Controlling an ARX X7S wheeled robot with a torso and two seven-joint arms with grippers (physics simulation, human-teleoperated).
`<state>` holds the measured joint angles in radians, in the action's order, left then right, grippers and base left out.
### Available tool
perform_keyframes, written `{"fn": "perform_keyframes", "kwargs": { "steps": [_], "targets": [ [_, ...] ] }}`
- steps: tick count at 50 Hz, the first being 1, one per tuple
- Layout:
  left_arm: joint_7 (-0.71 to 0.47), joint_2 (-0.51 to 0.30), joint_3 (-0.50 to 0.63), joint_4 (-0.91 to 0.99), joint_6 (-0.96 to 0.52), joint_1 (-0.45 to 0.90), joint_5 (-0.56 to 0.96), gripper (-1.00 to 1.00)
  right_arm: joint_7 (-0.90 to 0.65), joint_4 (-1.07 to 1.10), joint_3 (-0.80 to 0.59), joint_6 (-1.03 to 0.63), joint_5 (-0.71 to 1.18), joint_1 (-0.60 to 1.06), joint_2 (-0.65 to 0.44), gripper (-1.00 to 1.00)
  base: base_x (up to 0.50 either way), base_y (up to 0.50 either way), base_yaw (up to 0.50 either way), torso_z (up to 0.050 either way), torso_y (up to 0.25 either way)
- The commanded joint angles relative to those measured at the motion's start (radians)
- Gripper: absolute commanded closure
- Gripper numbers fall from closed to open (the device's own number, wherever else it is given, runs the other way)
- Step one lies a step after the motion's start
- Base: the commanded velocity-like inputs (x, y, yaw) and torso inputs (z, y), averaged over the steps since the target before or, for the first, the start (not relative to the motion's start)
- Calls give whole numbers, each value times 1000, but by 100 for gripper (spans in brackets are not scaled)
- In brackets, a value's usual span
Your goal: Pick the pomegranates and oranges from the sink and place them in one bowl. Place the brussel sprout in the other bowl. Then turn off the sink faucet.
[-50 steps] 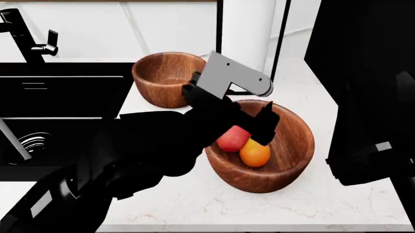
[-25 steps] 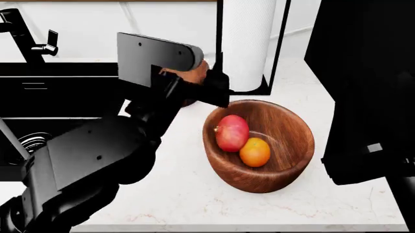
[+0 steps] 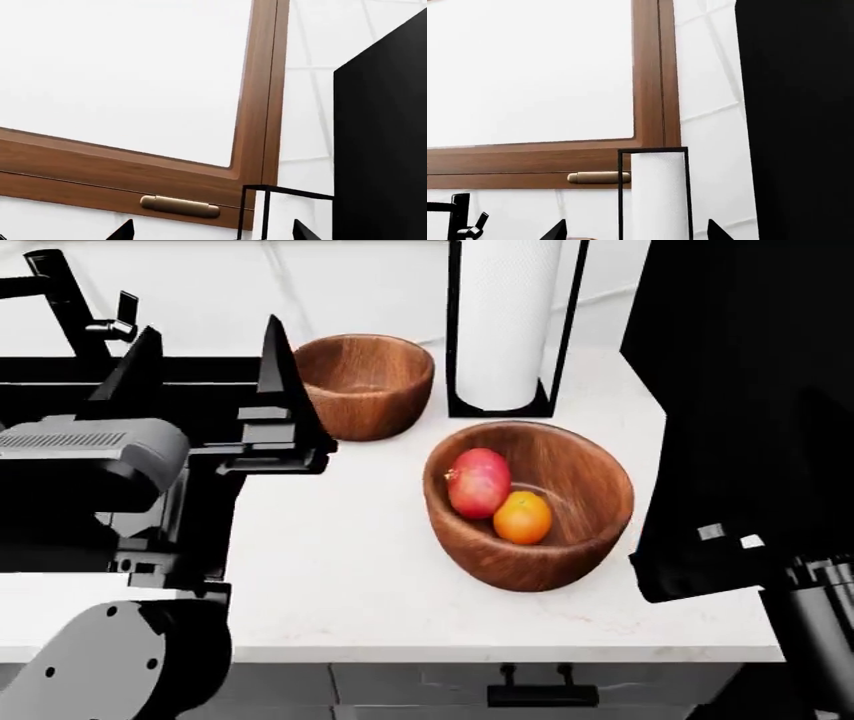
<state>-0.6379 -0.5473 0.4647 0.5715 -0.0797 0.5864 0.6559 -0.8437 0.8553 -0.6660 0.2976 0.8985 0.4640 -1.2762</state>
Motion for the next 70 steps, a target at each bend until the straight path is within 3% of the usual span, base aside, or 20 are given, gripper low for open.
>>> {"fn": "perform_keyframes", "kwargs": {
  "steps": [1,16,70],
  "targets": [
    [24,-21,-40,-6,148,-107,-67,-100,-34,1,-2,-78,-2,34,27,-100,-398,450,0,0,0],
    [22,1,-41,-72,174,-101,-126,-100,-83,16,-20,-210,-44,81,68,-100,-50,500,0,0,0],
    [19,-6,-68,-87,173,-93,-74,-100,-64,16,-5,-166,-54,59,67,-100,34,500,0,0,0]
  ]
}}
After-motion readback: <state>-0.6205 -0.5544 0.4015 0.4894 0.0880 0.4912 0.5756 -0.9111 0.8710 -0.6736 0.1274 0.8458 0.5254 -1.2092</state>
